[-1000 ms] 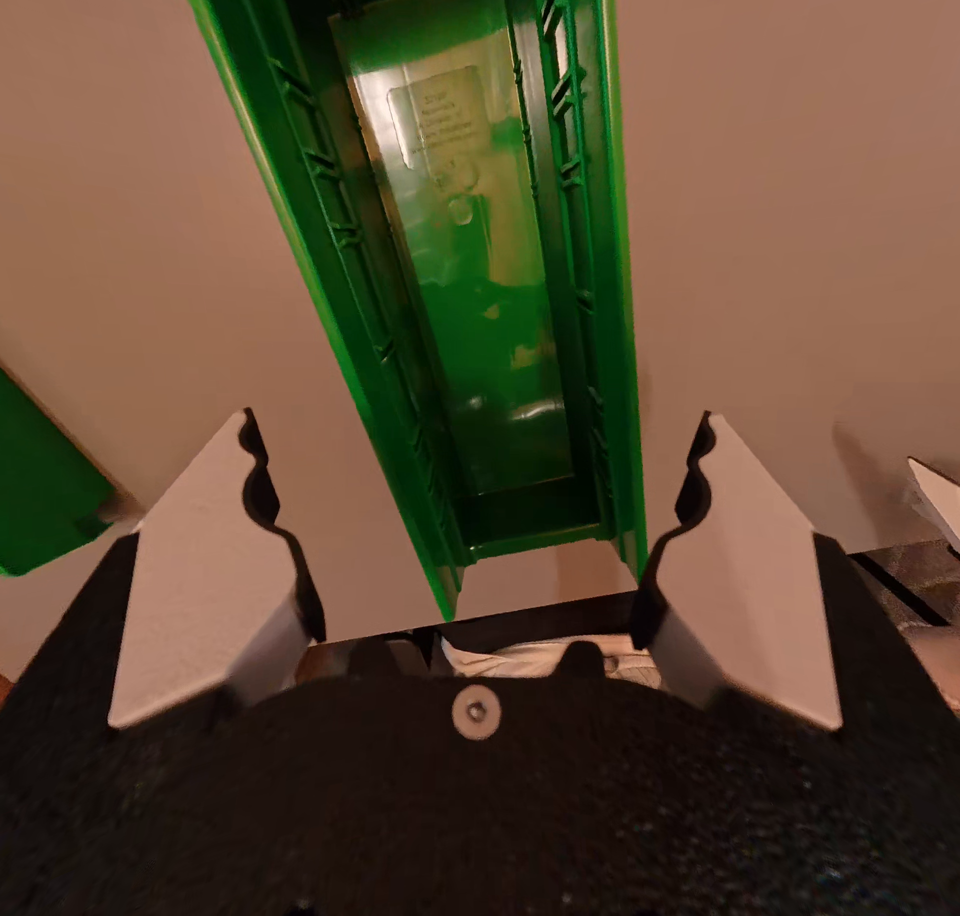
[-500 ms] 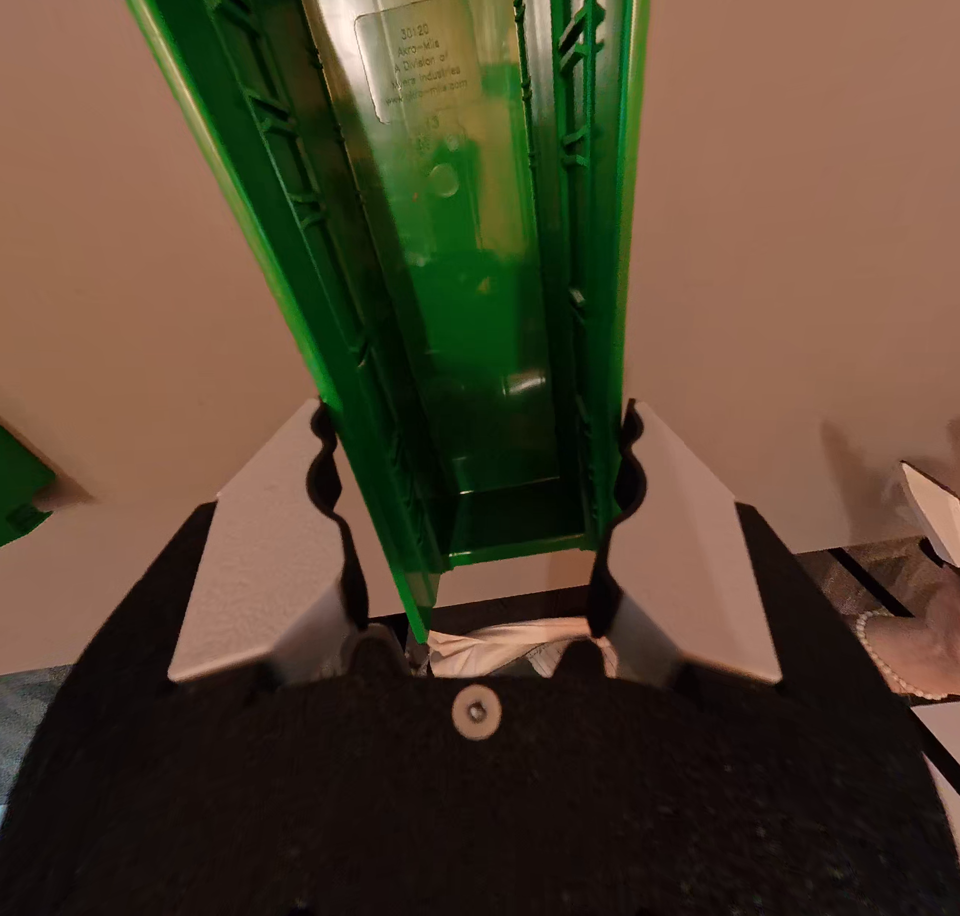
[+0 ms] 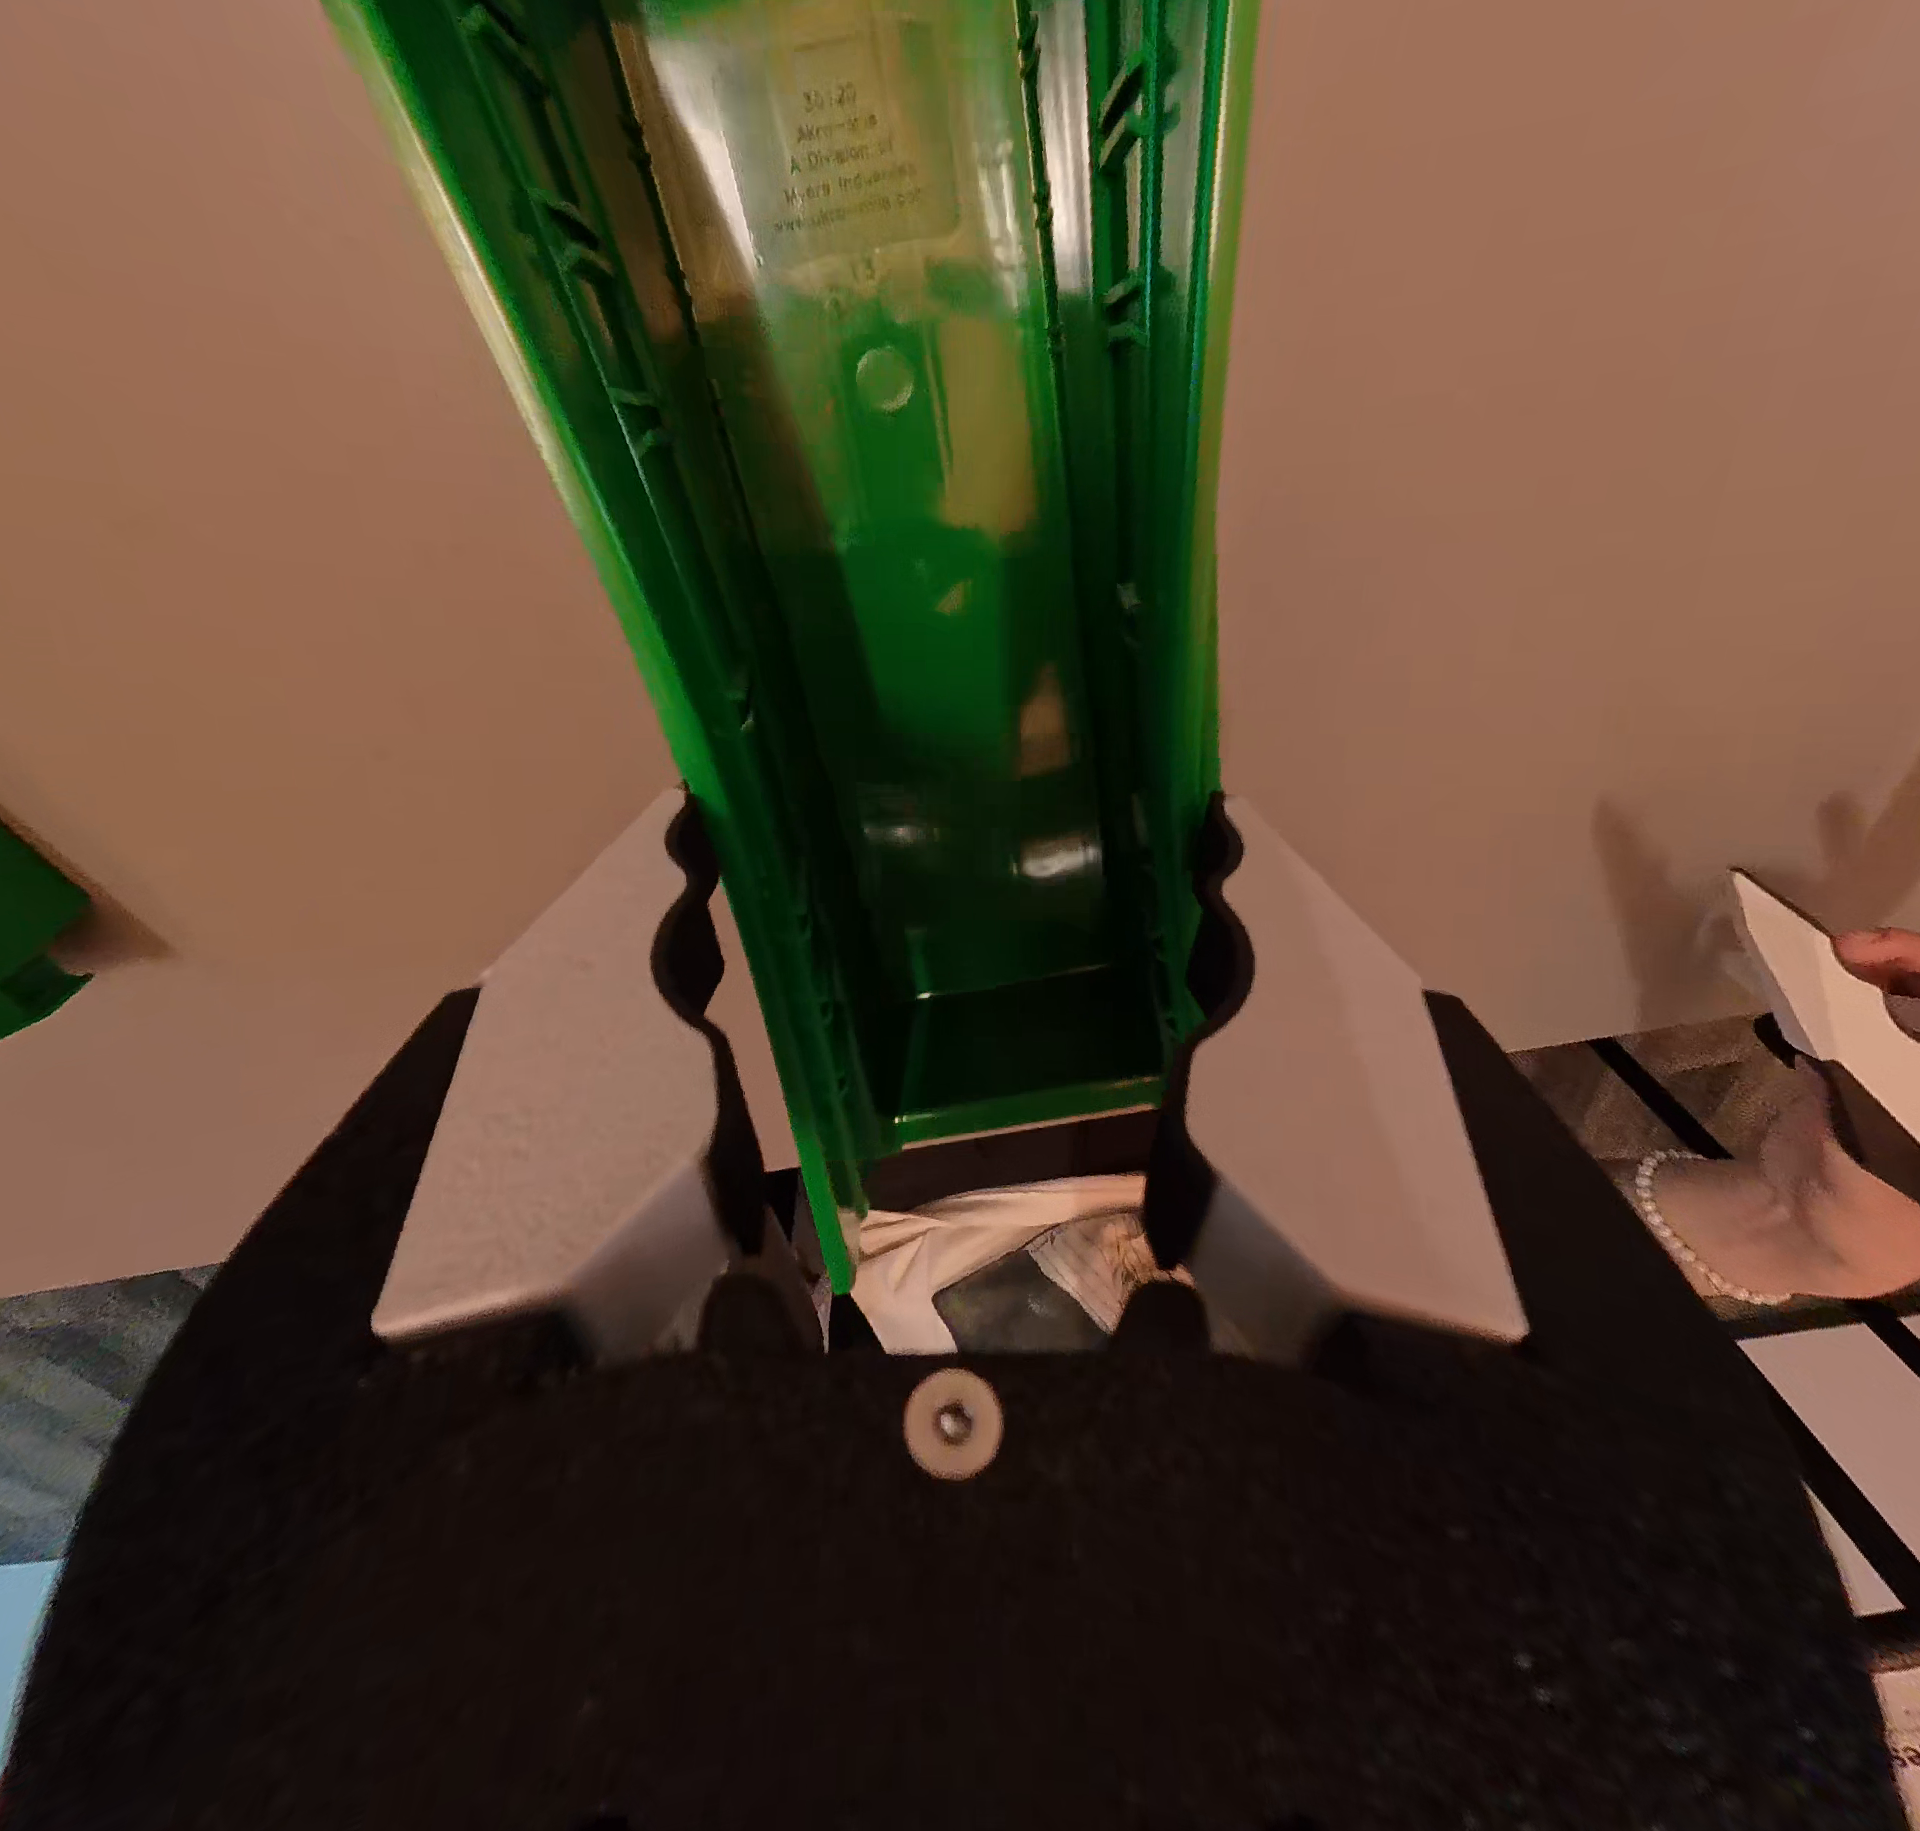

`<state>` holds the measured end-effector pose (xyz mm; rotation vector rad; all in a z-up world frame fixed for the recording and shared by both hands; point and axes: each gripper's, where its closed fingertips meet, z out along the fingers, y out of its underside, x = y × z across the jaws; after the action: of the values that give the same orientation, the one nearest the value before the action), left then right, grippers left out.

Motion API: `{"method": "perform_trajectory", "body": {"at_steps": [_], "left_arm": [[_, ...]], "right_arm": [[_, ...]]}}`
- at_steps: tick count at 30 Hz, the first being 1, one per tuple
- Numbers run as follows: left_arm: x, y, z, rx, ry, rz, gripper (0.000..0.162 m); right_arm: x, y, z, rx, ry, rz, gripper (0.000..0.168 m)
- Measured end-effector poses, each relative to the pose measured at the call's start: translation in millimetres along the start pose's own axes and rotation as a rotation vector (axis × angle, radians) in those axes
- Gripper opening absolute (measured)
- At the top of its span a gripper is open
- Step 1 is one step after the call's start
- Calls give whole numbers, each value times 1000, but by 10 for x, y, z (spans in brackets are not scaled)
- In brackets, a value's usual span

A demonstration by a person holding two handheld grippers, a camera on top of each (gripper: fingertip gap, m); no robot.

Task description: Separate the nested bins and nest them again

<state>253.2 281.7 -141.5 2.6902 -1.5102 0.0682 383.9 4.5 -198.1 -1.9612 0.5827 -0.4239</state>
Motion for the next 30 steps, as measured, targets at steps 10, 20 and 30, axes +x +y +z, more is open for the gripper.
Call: {"method": "perform_trajectory", "body": {"at_steps": [10, 20, 30], "left_arm": [[-43, -7, -72, 11, -3, -1, 90], [-148, 35, 2, 19, -36, 12, 98], [-209, 26, 155, 58, -51, 31, 118]], "right_arm": [[-28, 21, 24, -10, -1, -13, 128], [-77, 48, 63, -24, -5, -33, 128], [-54, 78, 71, -32, 0, -29, 128]]}}
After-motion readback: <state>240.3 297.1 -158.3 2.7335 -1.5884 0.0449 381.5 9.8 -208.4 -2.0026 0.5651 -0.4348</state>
